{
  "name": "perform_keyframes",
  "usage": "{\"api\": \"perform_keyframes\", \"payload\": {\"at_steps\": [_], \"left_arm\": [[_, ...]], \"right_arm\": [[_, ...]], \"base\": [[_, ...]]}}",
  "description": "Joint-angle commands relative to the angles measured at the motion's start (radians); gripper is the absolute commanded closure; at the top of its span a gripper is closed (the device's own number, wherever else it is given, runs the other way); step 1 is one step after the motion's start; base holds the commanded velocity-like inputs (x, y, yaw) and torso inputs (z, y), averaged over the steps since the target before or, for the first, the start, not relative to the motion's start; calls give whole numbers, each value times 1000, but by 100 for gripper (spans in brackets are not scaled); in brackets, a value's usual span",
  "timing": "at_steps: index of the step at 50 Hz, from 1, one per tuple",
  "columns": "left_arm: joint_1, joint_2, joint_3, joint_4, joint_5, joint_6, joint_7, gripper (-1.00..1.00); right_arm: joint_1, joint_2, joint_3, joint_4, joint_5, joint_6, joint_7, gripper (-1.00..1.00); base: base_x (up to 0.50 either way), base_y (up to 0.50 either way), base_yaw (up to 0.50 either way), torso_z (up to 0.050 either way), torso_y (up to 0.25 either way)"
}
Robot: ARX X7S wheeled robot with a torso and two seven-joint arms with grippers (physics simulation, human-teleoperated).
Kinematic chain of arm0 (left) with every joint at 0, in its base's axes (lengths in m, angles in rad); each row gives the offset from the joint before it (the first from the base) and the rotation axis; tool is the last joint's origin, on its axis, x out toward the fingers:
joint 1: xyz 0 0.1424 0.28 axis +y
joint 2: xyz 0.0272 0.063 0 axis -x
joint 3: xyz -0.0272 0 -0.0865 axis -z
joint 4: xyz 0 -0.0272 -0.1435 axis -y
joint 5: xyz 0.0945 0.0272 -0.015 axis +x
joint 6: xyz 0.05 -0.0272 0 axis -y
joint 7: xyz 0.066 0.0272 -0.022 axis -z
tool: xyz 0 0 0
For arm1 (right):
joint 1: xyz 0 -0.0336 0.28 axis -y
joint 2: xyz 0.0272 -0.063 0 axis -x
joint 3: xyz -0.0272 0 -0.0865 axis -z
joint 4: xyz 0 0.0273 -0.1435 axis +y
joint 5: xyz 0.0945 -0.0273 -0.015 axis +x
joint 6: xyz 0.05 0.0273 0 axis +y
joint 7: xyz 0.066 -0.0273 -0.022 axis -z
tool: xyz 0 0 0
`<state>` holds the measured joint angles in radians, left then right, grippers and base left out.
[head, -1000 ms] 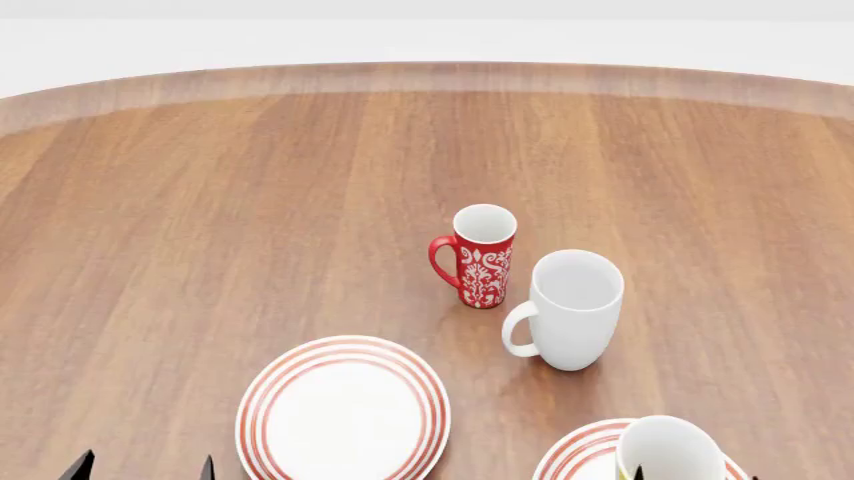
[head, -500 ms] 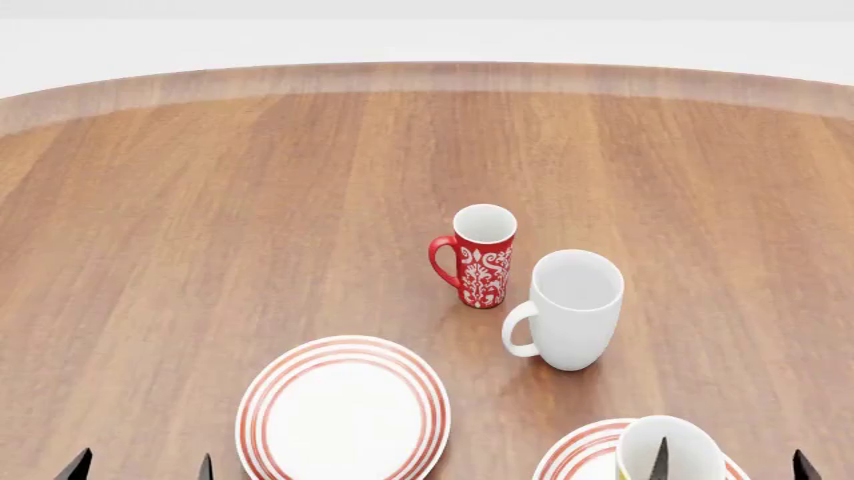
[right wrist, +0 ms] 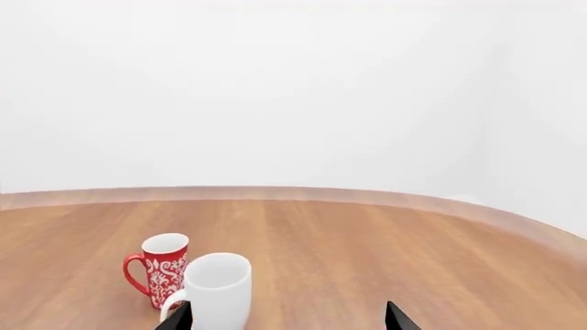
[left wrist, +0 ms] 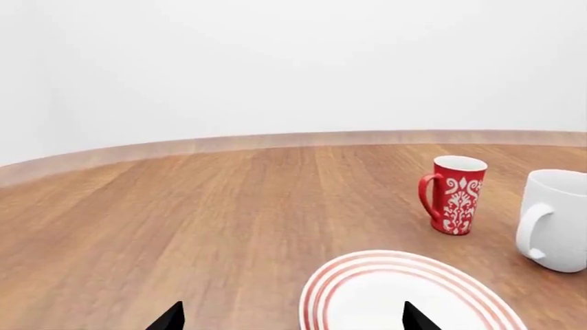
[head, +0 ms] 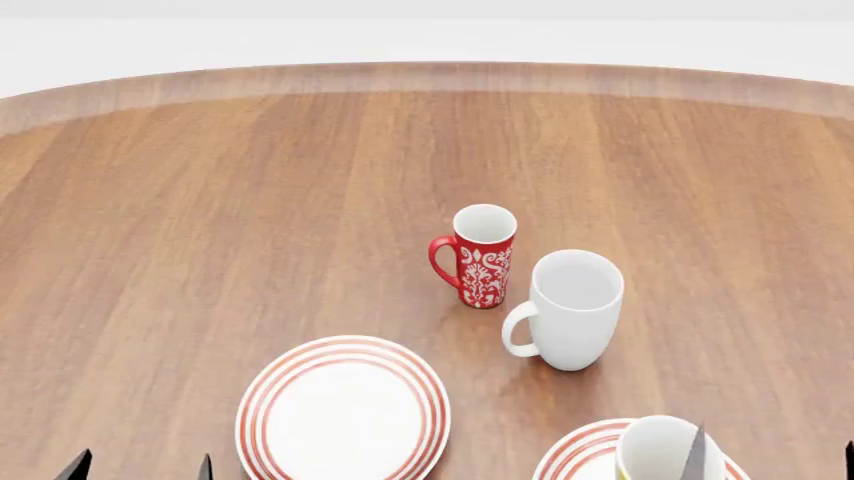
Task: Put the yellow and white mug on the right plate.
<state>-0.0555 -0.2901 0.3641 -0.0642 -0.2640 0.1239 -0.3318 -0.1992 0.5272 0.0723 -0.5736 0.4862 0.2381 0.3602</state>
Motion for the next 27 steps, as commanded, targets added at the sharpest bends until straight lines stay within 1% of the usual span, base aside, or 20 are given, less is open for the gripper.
{"api": "perform_keyframes", "payload": {"at_steps": [1, 8, 15, 18, 27], "left_arm": [[0, -2, 3, 0, -3, 0, -3, -100], [-2, -5, -1, 1, -6, 1, -8, -100], [-3, -6, 0, -1, -5, 3, -10, -100], [-4, -7, -1, -2, -6, 4, -11, -100], [-3, -9, 2, -1, -6, 7, -13, -100]], "right_arm": [[-43, 10, 61, -57, 30, -13, 21, -100], [-50, -12, 118, -60, 108, -51, 15, -100], [-52, -15, 133, -53, 149, -61, -1, -100], [-52, -22, 153, -44, 217, -73, -23, -100], [-49, -27, 173, -23, 286, -81, -44, -100]], "base": [[0, 0, 0, 0, 0], [0, 0, 0, 0, 0], [0, 0, 0, 0, 0], [0, 0, 0, 0, 0], [0, 0, 0, 0, 0]]}}
